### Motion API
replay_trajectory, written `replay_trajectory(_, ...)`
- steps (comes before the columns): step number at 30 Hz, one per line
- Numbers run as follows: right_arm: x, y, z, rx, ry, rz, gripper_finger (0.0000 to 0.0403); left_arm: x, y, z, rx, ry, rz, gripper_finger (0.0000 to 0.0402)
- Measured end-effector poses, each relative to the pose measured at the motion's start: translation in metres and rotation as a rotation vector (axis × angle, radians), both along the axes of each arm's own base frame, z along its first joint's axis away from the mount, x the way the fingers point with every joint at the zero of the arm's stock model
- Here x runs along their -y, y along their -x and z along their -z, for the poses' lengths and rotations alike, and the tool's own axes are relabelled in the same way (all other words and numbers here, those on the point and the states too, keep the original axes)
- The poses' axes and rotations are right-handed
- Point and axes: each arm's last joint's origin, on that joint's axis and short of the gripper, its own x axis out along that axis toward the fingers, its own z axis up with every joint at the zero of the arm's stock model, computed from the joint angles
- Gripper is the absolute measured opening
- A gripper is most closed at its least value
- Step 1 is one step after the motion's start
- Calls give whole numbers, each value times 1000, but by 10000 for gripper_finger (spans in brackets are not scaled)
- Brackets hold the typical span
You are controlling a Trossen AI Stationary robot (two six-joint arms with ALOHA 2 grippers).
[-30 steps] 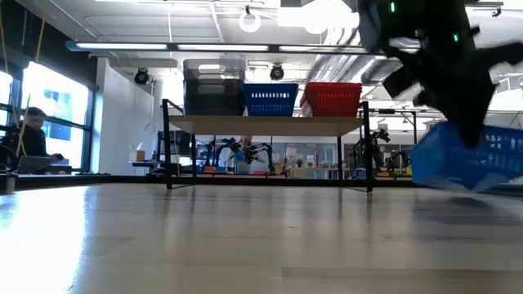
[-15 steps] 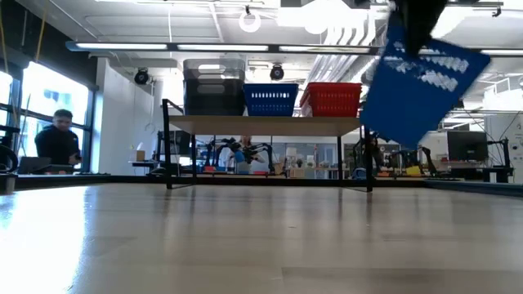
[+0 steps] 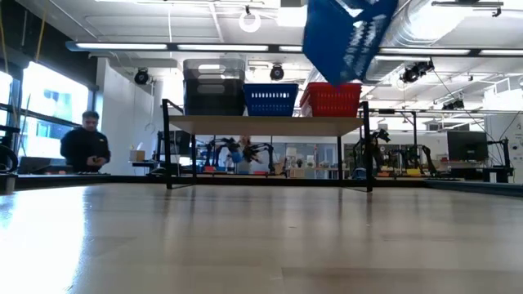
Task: Stack baskets on shelf by color
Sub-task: Stack the blue bin on top of the blue bin on the shelf
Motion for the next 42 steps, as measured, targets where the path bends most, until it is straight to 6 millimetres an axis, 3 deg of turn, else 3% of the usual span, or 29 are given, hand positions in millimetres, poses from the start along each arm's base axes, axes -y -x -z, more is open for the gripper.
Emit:
replay_trajectory(10,29,2,-51,179,210,60,0,-1,0,0,-15,-21,30,53)
replay_trajectory(27,103,18,-131,291,707,94,0,-14,1,0,-10,-6,-45,53)
replay_trajectory(34,136,-1,-122,166,732,76,0,-20,1,0,-10,-6,-71,53)
replay_trajectory(42,150,-40,-71,-84,612,-57,0,-27,2,0,-10,-6,-104,53)
